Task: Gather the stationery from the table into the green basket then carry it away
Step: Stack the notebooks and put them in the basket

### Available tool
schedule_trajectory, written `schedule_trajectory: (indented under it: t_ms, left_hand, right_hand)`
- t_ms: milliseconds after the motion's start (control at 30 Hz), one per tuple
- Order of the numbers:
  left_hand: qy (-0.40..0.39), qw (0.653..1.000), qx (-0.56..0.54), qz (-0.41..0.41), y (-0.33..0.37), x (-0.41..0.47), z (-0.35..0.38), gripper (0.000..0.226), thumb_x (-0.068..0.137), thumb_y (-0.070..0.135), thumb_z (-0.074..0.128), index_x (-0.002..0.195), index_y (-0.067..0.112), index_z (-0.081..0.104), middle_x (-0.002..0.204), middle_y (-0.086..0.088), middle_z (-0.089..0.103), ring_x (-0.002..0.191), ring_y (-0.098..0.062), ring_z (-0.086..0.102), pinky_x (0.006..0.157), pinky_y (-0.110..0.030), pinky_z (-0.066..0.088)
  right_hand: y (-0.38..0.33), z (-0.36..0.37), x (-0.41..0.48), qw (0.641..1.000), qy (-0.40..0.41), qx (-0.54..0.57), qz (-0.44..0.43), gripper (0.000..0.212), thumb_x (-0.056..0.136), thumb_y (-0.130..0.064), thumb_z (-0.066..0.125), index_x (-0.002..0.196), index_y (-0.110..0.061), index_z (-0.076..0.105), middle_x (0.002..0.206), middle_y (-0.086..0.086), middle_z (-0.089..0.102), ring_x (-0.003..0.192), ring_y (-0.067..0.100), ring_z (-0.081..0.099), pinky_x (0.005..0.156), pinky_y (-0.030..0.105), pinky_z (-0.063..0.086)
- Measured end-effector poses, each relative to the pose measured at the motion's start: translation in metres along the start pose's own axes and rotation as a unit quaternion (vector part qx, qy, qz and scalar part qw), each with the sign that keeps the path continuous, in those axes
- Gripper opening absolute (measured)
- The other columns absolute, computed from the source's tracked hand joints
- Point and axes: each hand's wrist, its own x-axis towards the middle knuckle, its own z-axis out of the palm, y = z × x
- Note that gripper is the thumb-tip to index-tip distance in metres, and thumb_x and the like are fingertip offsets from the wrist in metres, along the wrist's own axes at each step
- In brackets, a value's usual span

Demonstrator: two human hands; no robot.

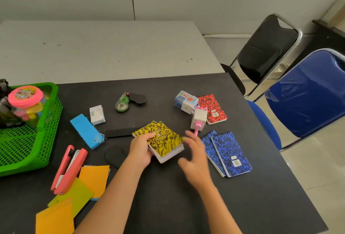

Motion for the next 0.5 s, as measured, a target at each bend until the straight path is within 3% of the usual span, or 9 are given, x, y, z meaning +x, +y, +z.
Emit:
schedule_trajectory:
  t_ms: [67, 100, 167, 233, 333, 400, 500]
  left_hand:
    - [0.018, 0.999, 0.016, 0.029, 0.001, 0.006, -0.003, 0.024, 0.084, -0.005, 0.056, 0.107, -0.001, 0.057, 0.1, -0.018, 0.065, 0.085, -0.029, 0.064, 0.064, -0.037, 0.051]
    - [0.022, 0.999, 0.03, 0.039, 0.001, 0.008, -0.005, 0.032, 0.083, -0.005, 0.059, 0.114, -0.001, 0.053, 0.106, -0.019, 0.065, 0.09, -0.031, 0.065, 0.065, -0.037, 0.051]
    - [0.016, 0.996, 0.07, 0.06, -0.001, 0.006, -0.007, 0.041, 0.084, -0.003, 0.059, 0.122, 0.003, 0.047, 0.114, -0.018, 0.062, 0.094, -0.032, 0.063, 0.067, -0.038, 0.051]
    - [0.012, 0.99, 0.117, 0.076, -0.005, 0.0, -0.008, 0.038, 0.086, -0.001, 0.058, 0.121, 0.007, 0.045, 0.113, -0.013, 0.06, 0.095, -0.03, 0.061, 0.074, -0.04, 0.05]
    - [0.003, 0.985, 0.141, 0.1, -0.009, -0.005, -0.011, 0.029, 0.088, 0.002, 0.057, 0.113, 0.013, 0.047, 0.113, -0.01, 0.06, 0.097, -0.027, 0.06, 0.082, -0.042, 0.048]
    - [-0.003, 0.983, 0.144, 0.113, -0.009, -0.005, -0.014, 0.028, 0.088, 0.003, 0.057, 0.112, 0.015, 0.047, 0.113, -0.008, 0.06, 0.099, -0.026, 0.06, 0.084, -0.042, 0.049]
    - [-0.003, 0.981, 0.154, 0.12, -0.006, -0.006, -0.017, 0.033, 0.089, 0.006, 0.057, 0.119, 0.015, 0.046, 0.115, -0.006, 0.059, 0.104, -0.027, 0.06, 0.086, -0.042, 0.048]
  right_hand:
    - [0.014, -0.028, 0.013, 0.983, 0.112, -0.125, 0.072, 0.047, 0.069, -0.027, 0.058, 0.116, -0.019, 0.061, 0.143, 0.005, 0.035, 0.137, 0.029, 0.024, 0.111, 0.037, 0.017]
    - [0.022, -0.042, 0.021, 0.958, 0.106, -0.221, 0.149, 0.062, 0.074, -0.039, 0.064, 0.13, -0.017, 0.05, 0.15, 0.012, 0.024, 0.14, 0.035, 0.016, 0.114, 0.047, 0.012]
    - [0.033, -0.06, 0.031, 0.885, 0.006, -0.381, 0.267, 0.103, 0.068, -0.07, 0.063, 0.146, -0.02, 0.018, 0.154, 0.019, 0.009, 0.141, 0.039, 0.01, 0.112, 0.06, 0.009]
    - [0.036, -0.061, 0.035, 0.856, -0.048, -0.449, 0.252, 0.105, 0.069, -0.075, 0.056, 0.147, -0.02, 0.011, 0.15, 0.021, 0.017, 0.135, 0.039, 0.023, 0.109, 0.059, 0.023]
    - [0.027, -0.048, 0.04, 0.851, -0.058, -0.496, 0.161, 0.07, 0.089, -0.047, 0.053, 0.142, -0.014, 0.023, 0.135, 0.02, 0.035, 0.118, 0.036, 0.041, 0.091, 0.046, 0.042]
    - [0.015, -0.036, 0.04, 0.848, -0.042, -0.509, 0.142, 0.046, 0.09, -0.021, 0.052, 0.13, -0.008, 0.034, 0.122, 0.018, 0.04, 0.104, 0.033, 0.048, 0.079, 0.04, 0.048]
    - [-0.012, -0.03, 0.04, 0.856, -0.054, -0.484, 0.173, 0.034, 0.087, -0.005, 0.053, 0.118, -0.005, 0.04, 0.119, 0.018, 0.042, 0.101, 0.035, 0.057, 0.082, 0.043, 0.053]
